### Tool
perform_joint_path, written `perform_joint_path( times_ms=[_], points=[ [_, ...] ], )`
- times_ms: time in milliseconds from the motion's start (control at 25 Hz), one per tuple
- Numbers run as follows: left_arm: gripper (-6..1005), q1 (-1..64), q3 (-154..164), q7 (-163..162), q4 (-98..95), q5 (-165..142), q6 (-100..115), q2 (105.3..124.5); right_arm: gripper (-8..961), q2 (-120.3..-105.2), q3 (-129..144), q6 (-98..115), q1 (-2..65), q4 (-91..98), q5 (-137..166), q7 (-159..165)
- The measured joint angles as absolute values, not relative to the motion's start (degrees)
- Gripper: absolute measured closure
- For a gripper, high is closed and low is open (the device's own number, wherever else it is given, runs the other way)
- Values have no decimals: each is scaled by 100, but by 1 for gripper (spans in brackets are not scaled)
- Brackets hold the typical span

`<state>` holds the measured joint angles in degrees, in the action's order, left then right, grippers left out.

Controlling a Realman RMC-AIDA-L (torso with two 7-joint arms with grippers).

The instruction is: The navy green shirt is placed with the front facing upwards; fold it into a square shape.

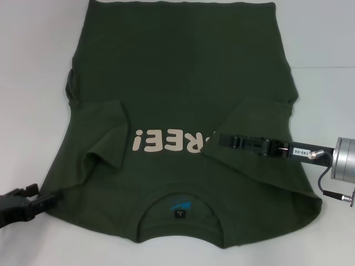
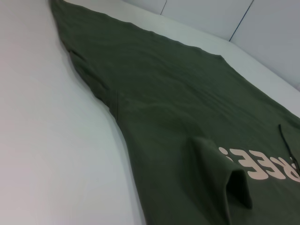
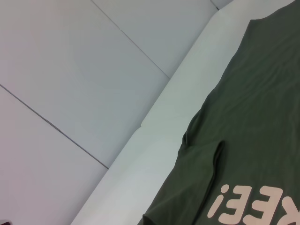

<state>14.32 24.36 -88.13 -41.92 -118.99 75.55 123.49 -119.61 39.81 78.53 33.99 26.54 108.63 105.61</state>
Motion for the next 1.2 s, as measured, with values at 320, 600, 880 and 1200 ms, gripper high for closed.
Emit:
perform_joint_path(
  times_ms=[320,600,880,1200],
  points=[
    [169,1430,2432,-8815,-4189,-11979,7546,12363,29,-11962,3981,7848,3401,2654,10864,10564],
    [168,1424,2425,-8842,-4364,-11953,7665,12359,29,-11962,3981,7848,3402,2654,10864,10564],
    [169,1424,2425,-8956,-4481,-12011,7644,12348,28,-11962,3981,7848,3398,2654,10863,10564],
    [168,1427,2453,-8956,-4461,-12094,7628,12354,28,-11962,3981,7848,3401,2654,10863,10573]
  ],
)
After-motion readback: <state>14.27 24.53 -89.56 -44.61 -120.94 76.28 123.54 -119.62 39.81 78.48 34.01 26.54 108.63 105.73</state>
